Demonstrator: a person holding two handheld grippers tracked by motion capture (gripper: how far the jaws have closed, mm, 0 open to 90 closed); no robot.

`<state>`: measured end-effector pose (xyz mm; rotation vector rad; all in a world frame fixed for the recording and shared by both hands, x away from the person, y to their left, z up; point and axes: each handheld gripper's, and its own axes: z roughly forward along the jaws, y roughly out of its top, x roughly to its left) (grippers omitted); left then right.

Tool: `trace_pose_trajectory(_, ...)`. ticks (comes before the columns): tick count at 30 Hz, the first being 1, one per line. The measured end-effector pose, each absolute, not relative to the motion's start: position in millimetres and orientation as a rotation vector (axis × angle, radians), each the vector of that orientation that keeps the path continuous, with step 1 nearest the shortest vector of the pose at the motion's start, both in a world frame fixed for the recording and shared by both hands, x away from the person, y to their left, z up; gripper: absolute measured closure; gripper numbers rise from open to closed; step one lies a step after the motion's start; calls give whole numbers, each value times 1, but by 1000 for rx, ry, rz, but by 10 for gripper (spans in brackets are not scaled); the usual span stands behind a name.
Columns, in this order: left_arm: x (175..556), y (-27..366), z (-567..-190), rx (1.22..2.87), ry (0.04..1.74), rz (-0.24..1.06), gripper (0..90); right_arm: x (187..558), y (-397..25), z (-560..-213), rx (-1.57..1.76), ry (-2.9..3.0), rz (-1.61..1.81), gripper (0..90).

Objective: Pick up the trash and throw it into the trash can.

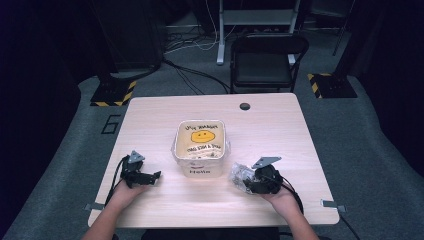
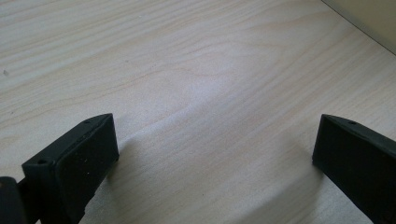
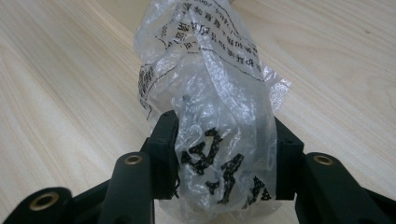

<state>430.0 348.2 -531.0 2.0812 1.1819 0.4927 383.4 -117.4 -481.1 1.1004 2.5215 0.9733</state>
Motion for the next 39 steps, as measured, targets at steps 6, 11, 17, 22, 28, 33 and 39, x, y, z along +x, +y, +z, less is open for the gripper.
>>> trace_pose_trajectory(6, 430, 348, -531, 2081, 1182, 493, 0, 381, -118, -477, 1122, 2475, 991, 544)
trace_pose_trajectory(11, 430, 348, -531, 2081, 1182, 493, 0, 380, -119, -473, 1149, 2435, 1002, 550)
trace_pose_trajectory(17, 430, 348, -531, 2081, 1182, 493, 0, 378, -119, -468, 1196, 2393, 1018, 552)
trace_pose_trajectory(22, 430, 348, -531, 2082, 1182, 493, 0, 376, -118, -462, 1229, 2359, 1028, 557)
trace_pose_trajectory(28, 430, 348, -531, 2081, 1182, 493, 0, 375, -123, -452, 1258, 2310, 1050, 561)
trace_pose_trajectory(33, 430, 348, -531, 2081, 1182, 494, 0, 376, -126, -445, 1272, 2293, 1067, 562)
trace_pose_trajectory(39, 430, 348, -531, 2080, 1182, 494, 0, 378, -130, -436, 1293, 2267, 1085, 563)
